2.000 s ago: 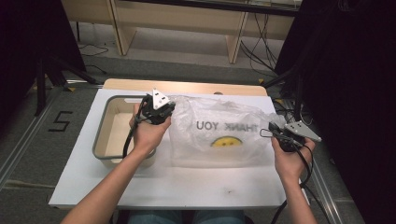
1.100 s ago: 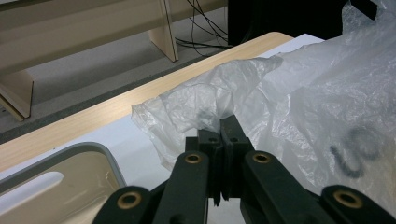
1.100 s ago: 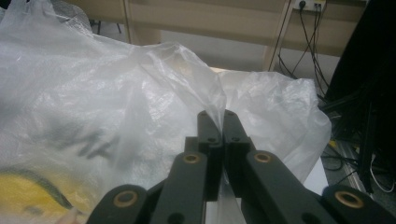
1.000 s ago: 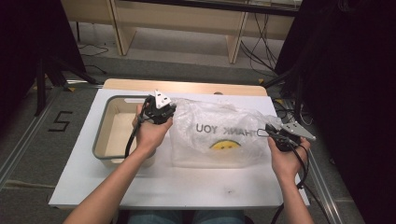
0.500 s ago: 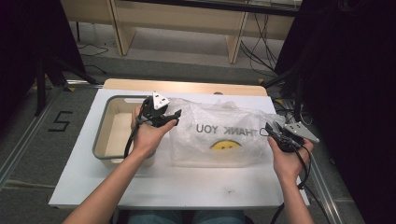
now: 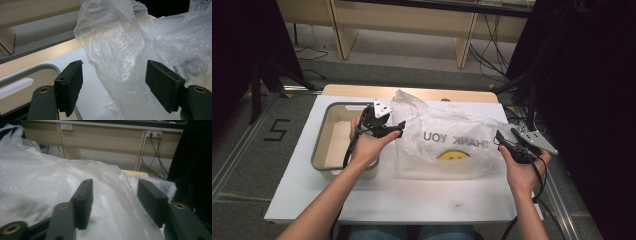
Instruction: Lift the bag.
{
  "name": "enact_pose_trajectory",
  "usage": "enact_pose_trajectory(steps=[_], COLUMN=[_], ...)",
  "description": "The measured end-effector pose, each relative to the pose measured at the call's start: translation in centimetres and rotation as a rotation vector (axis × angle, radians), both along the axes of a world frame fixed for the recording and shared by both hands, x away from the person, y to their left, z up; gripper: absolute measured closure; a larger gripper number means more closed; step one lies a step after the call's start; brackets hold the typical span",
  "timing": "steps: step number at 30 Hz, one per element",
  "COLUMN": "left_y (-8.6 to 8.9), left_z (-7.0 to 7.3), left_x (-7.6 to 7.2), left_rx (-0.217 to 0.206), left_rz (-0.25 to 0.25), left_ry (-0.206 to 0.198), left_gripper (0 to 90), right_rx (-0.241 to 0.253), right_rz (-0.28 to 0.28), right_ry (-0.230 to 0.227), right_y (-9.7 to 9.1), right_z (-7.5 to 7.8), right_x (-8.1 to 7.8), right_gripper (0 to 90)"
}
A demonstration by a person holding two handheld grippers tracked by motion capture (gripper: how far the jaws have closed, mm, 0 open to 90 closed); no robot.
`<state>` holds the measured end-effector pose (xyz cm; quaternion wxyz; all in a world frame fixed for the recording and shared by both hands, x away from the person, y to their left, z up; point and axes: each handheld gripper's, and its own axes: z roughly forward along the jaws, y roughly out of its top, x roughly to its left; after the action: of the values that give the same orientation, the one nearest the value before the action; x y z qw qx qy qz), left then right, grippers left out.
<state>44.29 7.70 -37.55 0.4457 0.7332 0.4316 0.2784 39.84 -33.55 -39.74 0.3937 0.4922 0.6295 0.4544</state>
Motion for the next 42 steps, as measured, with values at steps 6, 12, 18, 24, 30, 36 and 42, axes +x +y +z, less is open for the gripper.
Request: enact_pose_trajectory(steps=[6, 12, 18, 24, 30, 36, 42], left_y=[-0.1, -0.1, -0.1, -0.1, -0.1, 0.2, 0.8], left_z=[0.0, 0.0, -0.1, -0.3, -0.2, -0.2, -0.3], left_x=[-0.1, -0.2, -0.3, -0.4, -0.5, -1.0, -1.8], left_rx=[0.004, 0.007, 0.019, 0.023, 0.028, 0.026, 0.033], left_rz=[-0.007, -0.004, -0.009, -0.014, -0.019, -0.022, -0.035], left_ry=[0.000, -0.004, 0.005, 0.006, 0.005, 0.000, 0.001], left_gripper=[29.7, 29.7, 29.4, 29.1, 28.4, 27.3, 26.1], right_rx=[-0.031, -0.023, -0.010, -0.002, 0.000, 0.012, 0.011], right_rz=[-0.031, -0.069, -0.067, -0.053, -0.045, -0.026, -0.005], right_ry=[-0.056, -0.117, -0.130, -0.130, -0.139, -0.123, -0.108], right_y=[0.0, -0.5, -0.9, -1.1, -1.0, -1.4, -2.1], right_z=[0.5, 1.4, 1.4, 1.7, 2.3, 2.0, 1.7], right_x=[-0.3, -0.7, -1.1, -1.3, -1.6, -2.2, -3.1], right_gripper=[26.3, 20.9, 20.7, 21.3, 22.0, 21.5, 21.3])
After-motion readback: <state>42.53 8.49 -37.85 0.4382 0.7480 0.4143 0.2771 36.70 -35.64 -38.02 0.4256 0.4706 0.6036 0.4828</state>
